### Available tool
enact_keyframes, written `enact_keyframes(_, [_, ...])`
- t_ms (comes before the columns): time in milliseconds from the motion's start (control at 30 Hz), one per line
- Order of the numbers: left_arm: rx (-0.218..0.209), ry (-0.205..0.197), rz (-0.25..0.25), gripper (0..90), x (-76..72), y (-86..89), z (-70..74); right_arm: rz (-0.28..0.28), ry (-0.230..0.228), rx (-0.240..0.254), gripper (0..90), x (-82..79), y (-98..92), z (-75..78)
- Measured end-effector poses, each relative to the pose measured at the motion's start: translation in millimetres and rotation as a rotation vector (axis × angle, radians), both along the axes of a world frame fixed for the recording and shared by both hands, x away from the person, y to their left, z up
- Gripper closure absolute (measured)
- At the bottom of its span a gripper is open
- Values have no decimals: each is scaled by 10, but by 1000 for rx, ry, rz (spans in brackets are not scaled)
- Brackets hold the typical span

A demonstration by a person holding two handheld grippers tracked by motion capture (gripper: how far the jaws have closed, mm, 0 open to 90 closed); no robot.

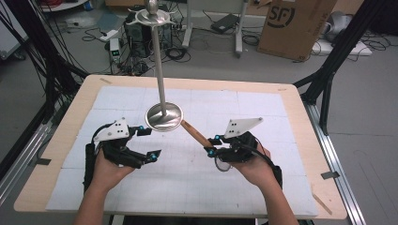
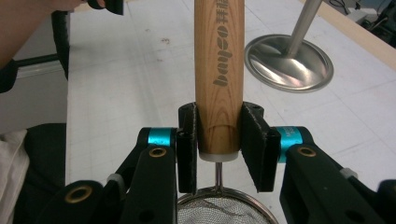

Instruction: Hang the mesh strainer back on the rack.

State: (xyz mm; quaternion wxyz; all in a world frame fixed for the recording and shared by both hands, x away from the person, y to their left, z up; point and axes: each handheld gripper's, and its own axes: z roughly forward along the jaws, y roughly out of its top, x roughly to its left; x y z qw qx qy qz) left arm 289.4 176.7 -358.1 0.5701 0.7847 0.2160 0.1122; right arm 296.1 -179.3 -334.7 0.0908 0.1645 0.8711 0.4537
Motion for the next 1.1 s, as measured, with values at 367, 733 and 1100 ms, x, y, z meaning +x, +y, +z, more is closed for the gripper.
enact_keyframes(367, [-66, 11, -67, 174, 80, -191, 39, 54, -31, 20, 688, 21, 94, 58])
enact_keyframes(733, [-135, -1, -157, 204, 86, -432, 155, 108, -66, 44, 688, 3, 194, 54])
enact_keyframes(1100, [-202, 2, -235, 375, 129, -547, 175, 134, -71, 65, 688, -24, 234, 47])
